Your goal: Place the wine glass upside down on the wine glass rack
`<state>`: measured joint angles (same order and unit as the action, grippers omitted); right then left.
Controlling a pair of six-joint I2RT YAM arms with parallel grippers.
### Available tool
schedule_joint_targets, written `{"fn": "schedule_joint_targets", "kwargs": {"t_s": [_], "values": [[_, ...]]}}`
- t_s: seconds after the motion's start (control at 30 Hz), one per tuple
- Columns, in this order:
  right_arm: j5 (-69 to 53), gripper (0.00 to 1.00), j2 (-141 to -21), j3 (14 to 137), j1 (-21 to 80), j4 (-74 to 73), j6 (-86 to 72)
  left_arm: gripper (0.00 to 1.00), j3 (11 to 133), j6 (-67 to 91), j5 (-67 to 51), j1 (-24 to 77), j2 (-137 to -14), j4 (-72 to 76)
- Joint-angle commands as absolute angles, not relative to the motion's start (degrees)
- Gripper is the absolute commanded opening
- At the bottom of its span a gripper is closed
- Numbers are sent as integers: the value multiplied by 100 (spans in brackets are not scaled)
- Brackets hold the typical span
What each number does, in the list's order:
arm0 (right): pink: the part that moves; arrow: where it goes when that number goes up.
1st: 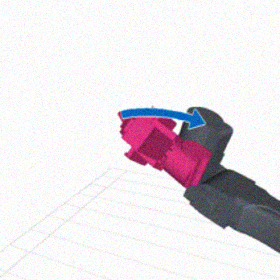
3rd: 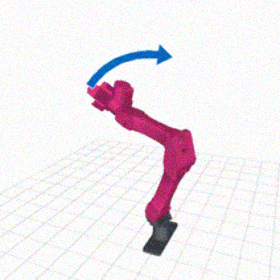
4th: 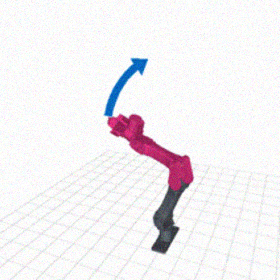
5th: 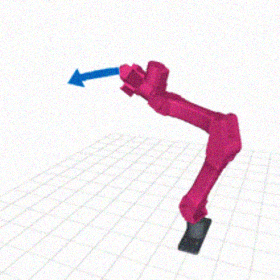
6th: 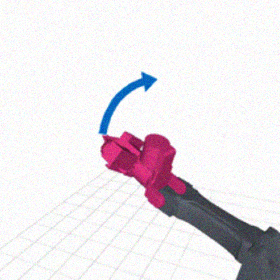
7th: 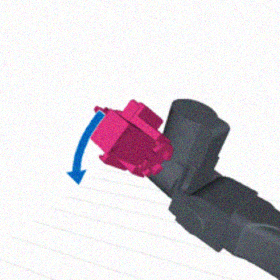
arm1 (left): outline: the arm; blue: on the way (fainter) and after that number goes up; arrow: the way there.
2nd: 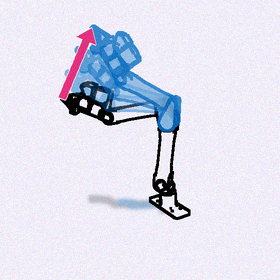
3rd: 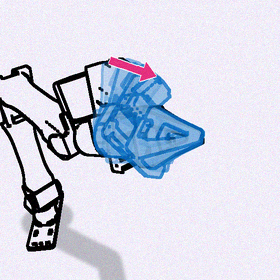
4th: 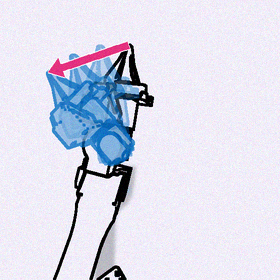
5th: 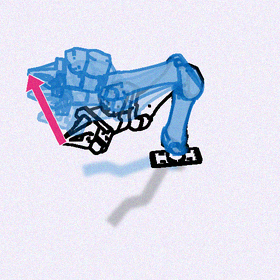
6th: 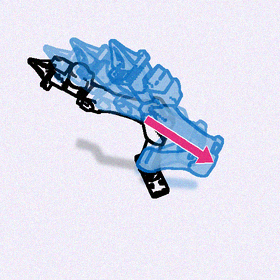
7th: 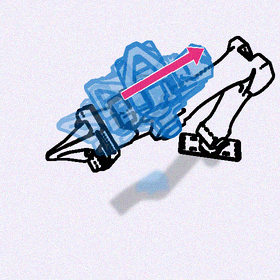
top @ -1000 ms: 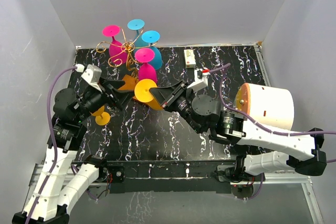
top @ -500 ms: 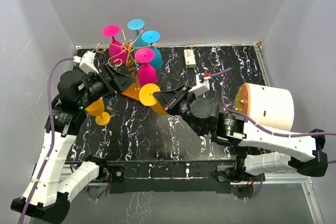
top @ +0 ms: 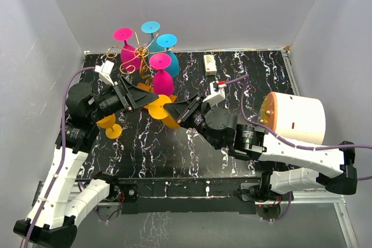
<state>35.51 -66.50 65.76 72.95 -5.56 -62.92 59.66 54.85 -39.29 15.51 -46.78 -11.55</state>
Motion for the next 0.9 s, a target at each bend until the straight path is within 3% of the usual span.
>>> {"fn": "schedule_joint_targets", "kwargs": {"t_s": [0.0,0.23,0.47,0.57,0.83,0.87], "values": [[3461,0,-6602,6685,7264,-26,-6319,67,6116,5314,-3980,1548,-4614,-1455],[3383,0,-6700,6637,7230,35,-6408,36,5876,5755,-4238,1553,-4557,-879],[3124,0,-6850,6579,7092,113,-6566,19,5740,6437,-4777,1548,-4478,27],[3023,0,-6869,6536,7046,148,-6646,0,5837,6361,-4861,1554,-4509,-45],[3114,0,-6699,6326,7016,125,-6811,0,5942,6140,-4526,1547,-4425,-269],[3138,4,-6658,6283,7014,130,-6819,0,5990,6077,-4430,1550,-4433,-377]]}}
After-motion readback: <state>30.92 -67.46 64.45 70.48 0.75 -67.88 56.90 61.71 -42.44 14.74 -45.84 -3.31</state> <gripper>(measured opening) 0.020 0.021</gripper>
